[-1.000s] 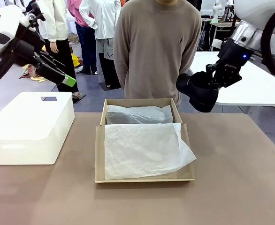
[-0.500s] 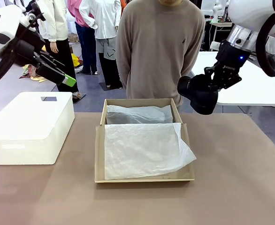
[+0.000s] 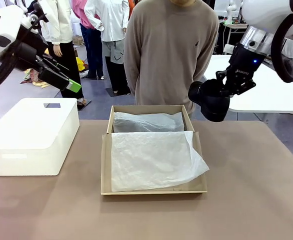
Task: Pack the shoes into the box.
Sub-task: Place the other shoe of the Shoes into the Shoes Box.
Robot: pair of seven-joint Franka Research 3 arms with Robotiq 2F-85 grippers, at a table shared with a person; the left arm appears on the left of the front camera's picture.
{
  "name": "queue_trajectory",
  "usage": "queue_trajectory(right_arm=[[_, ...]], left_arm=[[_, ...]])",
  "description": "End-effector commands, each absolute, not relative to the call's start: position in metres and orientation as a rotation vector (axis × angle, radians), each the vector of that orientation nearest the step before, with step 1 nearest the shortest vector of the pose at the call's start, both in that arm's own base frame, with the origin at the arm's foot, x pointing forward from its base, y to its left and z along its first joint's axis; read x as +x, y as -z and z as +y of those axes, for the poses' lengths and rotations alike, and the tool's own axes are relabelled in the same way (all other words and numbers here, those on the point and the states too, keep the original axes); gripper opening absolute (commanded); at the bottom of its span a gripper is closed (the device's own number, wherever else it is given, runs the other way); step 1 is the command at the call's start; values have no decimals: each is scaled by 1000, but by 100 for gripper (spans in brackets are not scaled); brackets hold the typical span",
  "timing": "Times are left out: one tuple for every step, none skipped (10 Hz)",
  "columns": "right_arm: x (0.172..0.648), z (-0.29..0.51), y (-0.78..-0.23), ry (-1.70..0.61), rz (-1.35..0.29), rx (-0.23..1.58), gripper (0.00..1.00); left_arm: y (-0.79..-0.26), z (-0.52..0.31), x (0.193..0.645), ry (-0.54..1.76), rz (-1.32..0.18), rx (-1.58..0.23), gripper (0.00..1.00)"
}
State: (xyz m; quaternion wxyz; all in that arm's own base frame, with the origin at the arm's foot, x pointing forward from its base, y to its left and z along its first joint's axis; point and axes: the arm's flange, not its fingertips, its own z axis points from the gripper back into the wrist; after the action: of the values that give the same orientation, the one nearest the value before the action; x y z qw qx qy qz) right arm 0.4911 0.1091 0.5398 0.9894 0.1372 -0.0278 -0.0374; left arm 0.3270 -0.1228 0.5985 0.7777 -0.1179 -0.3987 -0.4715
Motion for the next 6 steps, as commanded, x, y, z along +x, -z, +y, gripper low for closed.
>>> queue_trajectory(right_arm=[[473,144,-554,277,-73,287,0],[464,156,-558,328,-64,256,0],[457,168,-561,393,-33,258,0],[455,183,-564,513,-31,283,0],[456,196,-563,628,-50,296,0],[458,209,-561,683,-51,297,0]], left_arm=[[-598,-122,327,1022,-865,-266,100],[-598,-122,327,1022,-865,-266,100],[-598,-122,327,1022,-865,-266,100],[-598,-122,327,1022,-865,-266,100],[-598,-122,327,1022,-865,-266,100],[-598,-122,327,1022,-865,-266,100]])
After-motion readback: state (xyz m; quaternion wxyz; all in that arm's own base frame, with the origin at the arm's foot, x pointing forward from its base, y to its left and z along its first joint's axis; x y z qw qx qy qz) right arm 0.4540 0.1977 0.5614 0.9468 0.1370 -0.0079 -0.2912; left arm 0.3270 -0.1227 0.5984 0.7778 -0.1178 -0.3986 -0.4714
